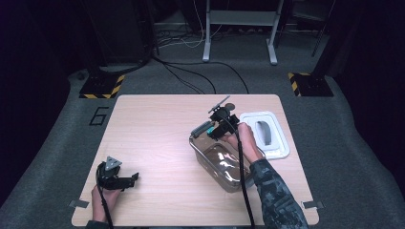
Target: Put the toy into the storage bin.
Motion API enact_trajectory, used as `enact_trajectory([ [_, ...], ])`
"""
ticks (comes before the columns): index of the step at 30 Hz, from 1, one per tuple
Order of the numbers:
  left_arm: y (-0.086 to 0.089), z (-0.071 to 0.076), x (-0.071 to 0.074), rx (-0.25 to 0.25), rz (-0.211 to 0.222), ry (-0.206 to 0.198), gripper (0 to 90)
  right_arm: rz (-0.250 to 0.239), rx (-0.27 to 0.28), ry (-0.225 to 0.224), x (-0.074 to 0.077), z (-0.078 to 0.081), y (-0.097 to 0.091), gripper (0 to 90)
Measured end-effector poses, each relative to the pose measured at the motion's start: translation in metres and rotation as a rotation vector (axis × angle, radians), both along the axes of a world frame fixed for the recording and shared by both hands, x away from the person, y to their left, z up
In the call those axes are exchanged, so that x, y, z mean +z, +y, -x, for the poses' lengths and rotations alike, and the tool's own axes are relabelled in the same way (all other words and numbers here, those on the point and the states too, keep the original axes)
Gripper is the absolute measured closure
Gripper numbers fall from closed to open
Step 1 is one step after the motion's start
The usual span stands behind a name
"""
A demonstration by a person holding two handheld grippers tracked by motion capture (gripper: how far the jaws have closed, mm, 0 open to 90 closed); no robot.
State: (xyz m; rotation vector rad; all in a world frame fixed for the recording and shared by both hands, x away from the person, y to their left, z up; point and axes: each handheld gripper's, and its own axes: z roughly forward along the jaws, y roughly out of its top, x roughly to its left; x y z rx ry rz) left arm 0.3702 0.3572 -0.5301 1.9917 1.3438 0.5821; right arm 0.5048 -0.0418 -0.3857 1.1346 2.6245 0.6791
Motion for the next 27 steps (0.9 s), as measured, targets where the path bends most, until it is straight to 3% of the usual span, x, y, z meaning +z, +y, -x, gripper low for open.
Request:
enact_trajectory([
  [21,0.000,0.000,0.000,0.000,0.000,0.000,5.9,0.038,0.012,0.054,-0.013,-0.001,0.010,52.2],
  [27,0.000,0.000,0.000,0.000,0.000,0.000,5.9,0.040,0.033,0.051,-0.014,-0.001,0.011,52.0],
])
